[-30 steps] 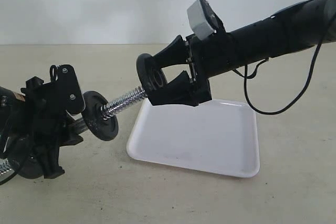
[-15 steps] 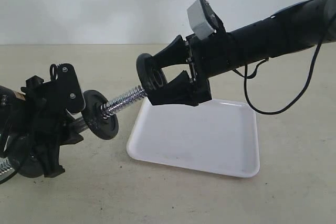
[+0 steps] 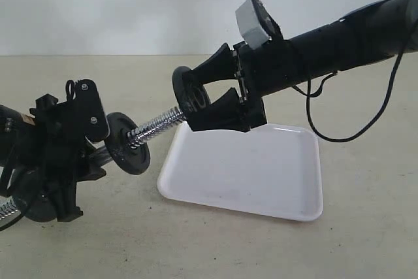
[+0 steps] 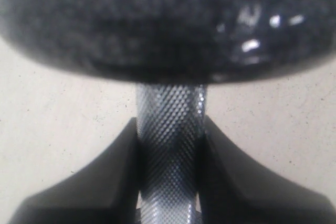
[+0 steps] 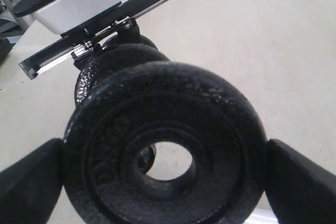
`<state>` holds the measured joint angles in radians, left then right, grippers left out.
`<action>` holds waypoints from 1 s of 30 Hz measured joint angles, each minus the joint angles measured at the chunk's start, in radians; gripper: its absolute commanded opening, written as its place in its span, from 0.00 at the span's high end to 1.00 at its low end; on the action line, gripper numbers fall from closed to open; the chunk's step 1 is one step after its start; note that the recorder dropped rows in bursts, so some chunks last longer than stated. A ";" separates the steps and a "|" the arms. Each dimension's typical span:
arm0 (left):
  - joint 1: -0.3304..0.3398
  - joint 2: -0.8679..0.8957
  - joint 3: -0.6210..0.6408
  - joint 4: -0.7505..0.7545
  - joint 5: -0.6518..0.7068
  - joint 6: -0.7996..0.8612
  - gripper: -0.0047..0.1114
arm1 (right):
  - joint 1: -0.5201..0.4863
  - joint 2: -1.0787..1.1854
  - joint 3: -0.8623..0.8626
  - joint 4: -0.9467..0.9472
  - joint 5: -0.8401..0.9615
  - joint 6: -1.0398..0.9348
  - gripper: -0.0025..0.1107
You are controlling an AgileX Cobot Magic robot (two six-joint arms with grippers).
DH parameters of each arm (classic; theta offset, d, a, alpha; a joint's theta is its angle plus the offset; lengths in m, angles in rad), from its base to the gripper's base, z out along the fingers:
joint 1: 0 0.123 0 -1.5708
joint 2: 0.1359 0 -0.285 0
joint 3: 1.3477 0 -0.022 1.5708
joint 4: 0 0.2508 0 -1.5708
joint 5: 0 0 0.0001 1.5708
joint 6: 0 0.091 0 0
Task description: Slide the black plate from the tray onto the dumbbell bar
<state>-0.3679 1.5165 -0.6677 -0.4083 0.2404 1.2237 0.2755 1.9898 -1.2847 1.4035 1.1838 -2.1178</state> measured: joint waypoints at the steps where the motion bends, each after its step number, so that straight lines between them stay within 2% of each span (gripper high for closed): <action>1: -0.002 0.000 0.000 0.000 0.000 0.000 0.92 | 0.000 -0.002 0.000 0.000 0.002 0.000 0.98; 21: -0.004 0.000 -0.001 0.000 -0.004 -0.007 0.92 | -0.002 -0.002 0.000 0.030 0.002 0.000 0.98; 30: -0.006 0.000 -0.001 0.006 0.023 -0.001 0.92 | -0.004 -0.006 0.000 -0.025 0.008 0.023 0.98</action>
<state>-0.3739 1.5165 -0.6683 -0.4026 0.2634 1.2230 0.2719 1.9842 -1.2847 1.3786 1.1917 -2.0945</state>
